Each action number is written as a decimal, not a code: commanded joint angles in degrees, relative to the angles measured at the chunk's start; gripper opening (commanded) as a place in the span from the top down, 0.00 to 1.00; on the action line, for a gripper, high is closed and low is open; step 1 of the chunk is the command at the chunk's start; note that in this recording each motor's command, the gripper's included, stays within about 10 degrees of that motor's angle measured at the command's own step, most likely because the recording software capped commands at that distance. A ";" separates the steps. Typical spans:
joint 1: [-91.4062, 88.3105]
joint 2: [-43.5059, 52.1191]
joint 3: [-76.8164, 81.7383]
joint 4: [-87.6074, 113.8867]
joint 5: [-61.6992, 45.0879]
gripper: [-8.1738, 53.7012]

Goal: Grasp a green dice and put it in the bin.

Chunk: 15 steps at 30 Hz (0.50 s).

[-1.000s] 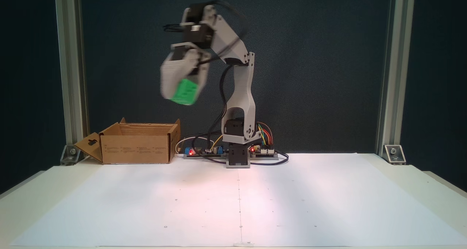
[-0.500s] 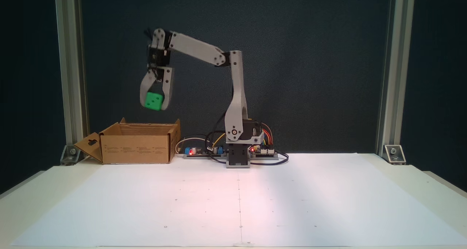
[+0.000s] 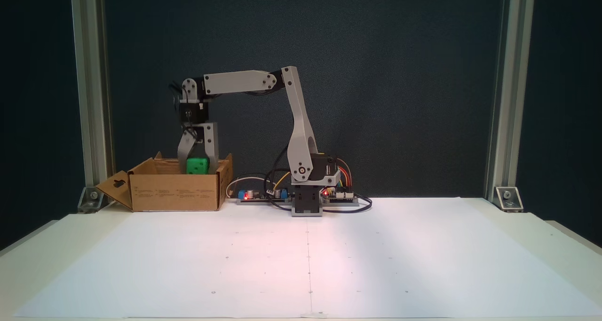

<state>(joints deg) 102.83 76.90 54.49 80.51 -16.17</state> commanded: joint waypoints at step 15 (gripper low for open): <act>-2.64 1.58 5.01 -22.59 -1.05 0.68</act>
<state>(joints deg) 100.90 76.82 60.56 60.12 -16.17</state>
